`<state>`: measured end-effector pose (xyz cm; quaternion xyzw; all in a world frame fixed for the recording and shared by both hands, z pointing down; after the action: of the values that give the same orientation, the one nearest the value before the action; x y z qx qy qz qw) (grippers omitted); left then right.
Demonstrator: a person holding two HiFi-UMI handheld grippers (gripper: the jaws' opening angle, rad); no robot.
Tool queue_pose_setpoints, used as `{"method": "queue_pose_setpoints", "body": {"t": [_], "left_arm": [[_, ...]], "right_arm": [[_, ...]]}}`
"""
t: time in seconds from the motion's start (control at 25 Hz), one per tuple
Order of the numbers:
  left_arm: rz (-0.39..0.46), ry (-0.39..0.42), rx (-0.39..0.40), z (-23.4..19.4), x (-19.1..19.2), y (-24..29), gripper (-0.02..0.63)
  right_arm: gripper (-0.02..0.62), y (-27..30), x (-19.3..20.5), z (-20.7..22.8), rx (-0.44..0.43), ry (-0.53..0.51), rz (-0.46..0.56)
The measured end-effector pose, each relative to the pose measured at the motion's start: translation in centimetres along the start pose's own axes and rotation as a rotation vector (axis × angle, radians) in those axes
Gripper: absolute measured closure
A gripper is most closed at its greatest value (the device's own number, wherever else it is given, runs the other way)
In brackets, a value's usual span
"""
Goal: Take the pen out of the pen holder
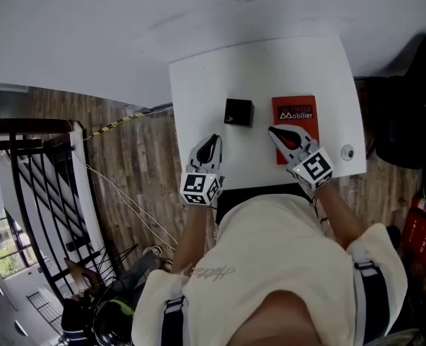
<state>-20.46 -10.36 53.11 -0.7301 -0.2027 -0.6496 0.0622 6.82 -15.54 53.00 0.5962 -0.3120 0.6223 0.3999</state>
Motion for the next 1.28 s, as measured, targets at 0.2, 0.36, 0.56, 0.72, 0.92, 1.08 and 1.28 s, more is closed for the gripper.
{"method": "queue_pose_setpoints", "body": {"t": [0.2,0.36,0.56,0.72,0.92,1.08,1.28], "left_arm": [[-0.015,-0.003,0.029,-0.3,0.1,0.8,0.584],[-0.031,0.005,0.072,-0.7,0.0,1.2,0.567],[-0.051,0.002,0.137,-1.2,0.4,2.4,0.476],[-0.073,0.012,0.157,-1.7,1.5,3.7,0.476],[-0.107,0.023,0.159,-2.7,2.7,5.1,0.476],[-0.121,0.017,0.179,-3.4,3.6,6.4,0.476],[-0.138,0.032,0.211,-3.2,3.9,7.7,0.476]], "right_arm": [[0.589,0.0,-0.3,-0.4,0.041,0.014,-0.004],[0.589,-0.2,-0.6,-1.7,0.081,0.029,-0.005],[0.589,-0.5,-0.3,-2.3,0.122,0.035,-0.015],[0.589,-0.7,0.4,-2.0,0.157,0.055,-0.029],[0.589,-1.1,0.3,-2.5,0.198,0.074,-0.043],[0.589,-1.2,0.6,-2.4,0.216,0.083,-0.049],[0.589,-1.5,0.9,-1.9,0.239,0.085,-0.05]]}}
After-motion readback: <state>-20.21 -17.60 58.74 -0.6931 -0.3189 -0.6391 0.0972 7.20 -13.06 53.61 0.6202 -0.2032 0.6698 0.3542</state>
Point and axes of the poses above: the fingertips, and each gripper's own axes: y forward along the fingers, z to its right, x out of its underside, the point moved 10 cm from there along -y, backward along the fingers, and after that the axes turned 7 degrees about z, right-handed, at the moved point
